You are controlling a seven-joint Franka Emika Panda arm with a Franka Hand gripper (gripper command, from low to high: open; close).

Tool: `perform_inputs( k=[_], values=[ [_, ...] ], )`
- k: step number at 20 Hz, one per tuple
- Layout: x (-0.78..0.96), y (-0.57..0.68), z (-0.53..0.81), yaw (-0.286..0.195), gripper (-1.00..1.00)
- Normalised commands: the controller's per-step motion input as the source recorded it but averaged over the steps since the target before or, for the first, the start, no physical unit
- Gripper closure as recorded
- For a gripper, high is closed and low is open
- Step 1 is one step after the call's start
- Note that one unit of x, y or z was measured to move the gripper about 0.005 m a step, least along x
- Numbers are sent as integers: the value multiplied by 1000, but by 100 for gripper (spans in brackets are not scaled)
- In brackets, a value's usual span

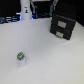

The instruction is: Open the kcup holder, insert the kcup into the holder, and close the kcup holder

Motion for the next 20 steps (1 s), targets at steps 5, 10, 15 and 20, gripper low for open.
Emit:
perform_inputs(
  k=[5, 10, 15, 20],
  values=[
    [-306, 579, 23, -189, -100],
    [-301, 623, 16, -200, -100],
    [-322, 638, 6, -200, -100],
    [-322, 657, -16, -192, -100]
  ],
)
